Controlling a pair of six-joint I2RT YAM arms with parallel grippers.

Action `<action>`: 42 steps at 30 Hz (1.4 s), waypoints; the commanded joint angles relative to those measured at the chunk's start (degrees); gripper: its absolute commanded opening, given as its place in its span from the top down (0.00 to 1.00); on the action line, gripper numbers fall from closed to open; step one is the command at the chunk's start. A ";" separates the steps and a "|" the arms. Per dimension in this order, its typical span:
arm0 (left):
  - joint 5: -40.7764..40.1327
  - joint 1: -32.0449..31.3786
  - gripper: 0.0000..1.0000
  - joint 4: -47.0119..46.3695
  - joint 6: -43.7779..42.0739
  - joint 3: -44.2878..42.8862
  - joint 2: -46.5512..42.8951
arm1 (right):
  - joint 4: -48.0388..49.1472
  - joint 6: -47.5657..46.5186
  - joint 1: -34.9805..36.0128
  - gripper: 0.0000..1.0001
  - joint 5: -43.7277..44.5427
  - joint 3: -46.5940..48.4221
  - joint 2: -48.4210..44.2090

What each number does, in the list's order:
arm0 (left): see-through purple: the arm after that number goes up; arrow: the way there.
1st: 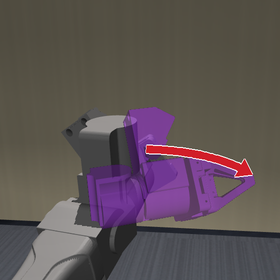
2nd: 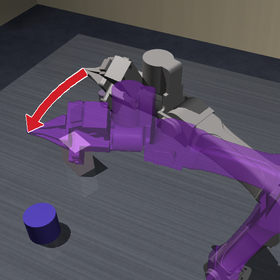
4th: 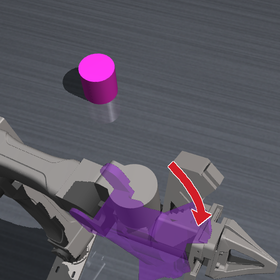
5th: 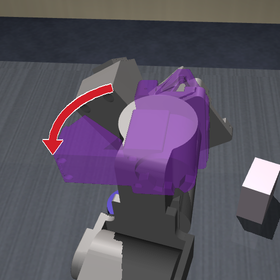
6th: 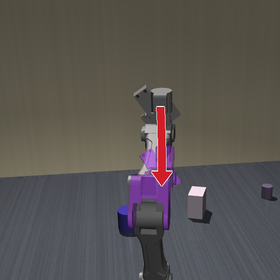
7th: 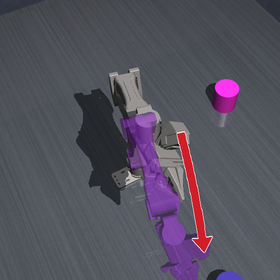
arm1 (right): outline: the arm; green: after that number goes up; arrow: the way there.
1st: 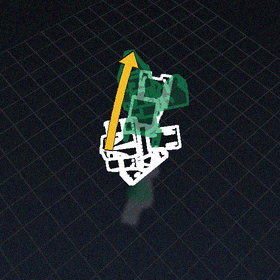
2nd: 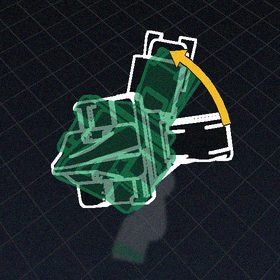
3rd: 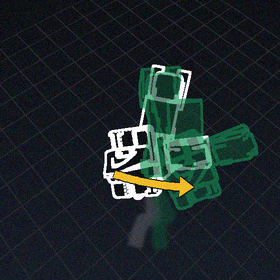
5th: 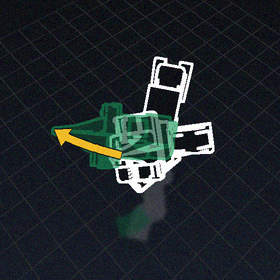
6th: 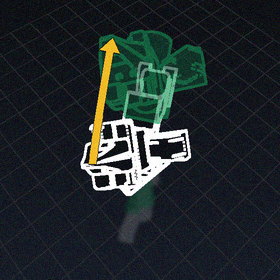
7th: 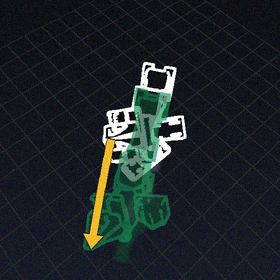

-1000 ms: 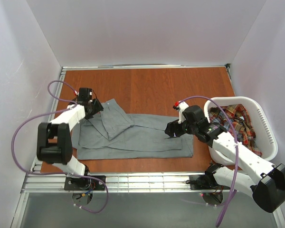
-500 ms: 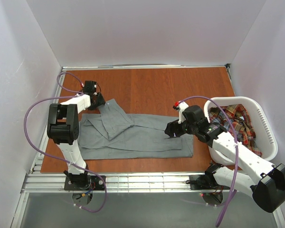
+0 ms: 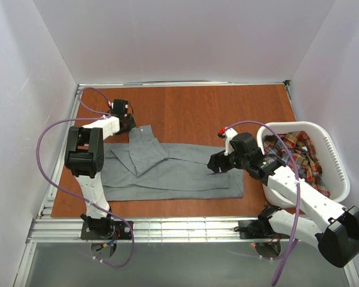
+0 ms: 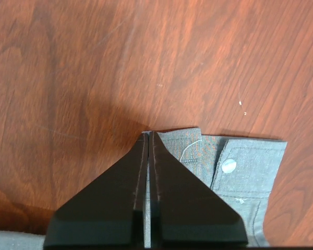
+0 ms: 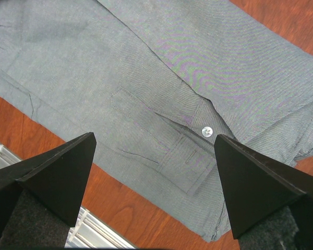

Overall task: Fold and stack the long sleeve shirts
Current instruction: Fold the shirt

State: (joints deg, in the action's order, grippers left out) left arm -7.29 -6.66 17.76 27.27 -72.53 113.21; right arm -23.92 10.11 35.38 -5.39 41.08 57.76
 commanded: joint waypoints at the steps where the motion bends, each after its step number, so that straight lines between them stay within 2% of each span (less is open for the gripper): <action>1: -0.27 -0.73 1.00 5.80 0.51 1.25 2.81 | 0.54 0.17 0.31 0.13 -0.41 0.93 -0.28; 5: 0.79 -3.00 1.00 4.66 -3.17 1.78 -2.89 | -0.16 -0.09 0.40 0.13 0.29 1.72 -0.71; 8: 1.84 -7.57 1.00 2.81 -10.01 3.61 -11.49 | -0.34 -0.79 0.40 0.13 -0.06 3.39 -1.07; 12: 1.67 -17.31 1.00 1.40 -13.64 9.06 -23.89 | -0.60 -1.67 0.48 0.13 -0.59 6.20 -1.33; 14: 2.80 -20.14 1.00 1.14 -13.38 11.78 -31.71 | -0.95 -1.58 0.66 0.13 -0.68 6.90 -1.77; 19: 12.54 -29.45 1.00 1.14 -11.71 22.07 -47.34 | -1.13 -1.41 1.01 0.13 -1.20 6.82 -4.23; 23: 20.97 -35.96 1.00 1.23 -9.08 29.01 -56.31 | -1.30 -2.19 1.36 0.13 -3.13 5.94 -5.64; 28: 30.04 -43.17 0.99 1.93 -7.67 35.60 -60.65 | -1.74 -5.53 3.20 0.13 -6.29 4.62 -6.43; 31: 28.49 -44.23 0.68 3.42 -7.32 36.41 -60.21 | -2.27 -7.64 5.65 0.13 -6.04 4.01 -5.73; 32: 26.90 -44.23 0.45 4.03 -6.88 35.63 -60.21 | -2.44 -8.00 6.63 0.13 -5.60 3.75 -5.38; 33: 23.50 -44.23 0.33 4.56 -6.53 35.01 -59.86 | -2.88 -8.17 8.46 0.14 -5.25 3.66 -4.59; 35: 18.65 -44.23 0.17 5.79 -4.00 32.65 -59.60 | -3.15 -8.61 10.67 0.16 -3.76 3.31 -3.27; 37: 8.94 -43.97 0.14 8.24 -1.17 30.79 -58.37 | -3.32 -8.61 14.69 0.18 -1.75 3.04 -2.22; 40: 1.34 -39.94 0.12 11.76 1.56 27.45 -55.21 | -3.32 -7.91 21.65 0.19 1.07 3.13 0.68; 42: -0.96 -32.66 0.12 13.43 3.40 25.96 -53.71 | -2.97 -7.04 28.74 0.19 3.18 3.57 4.02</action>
State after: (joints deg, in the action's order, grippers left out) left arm 2.66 -46.30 26.33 26.30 -43.46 58.02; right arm -26.92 2.90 56.51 -6.07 44.95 58.70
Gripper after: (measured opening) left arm 0.880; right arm 0.812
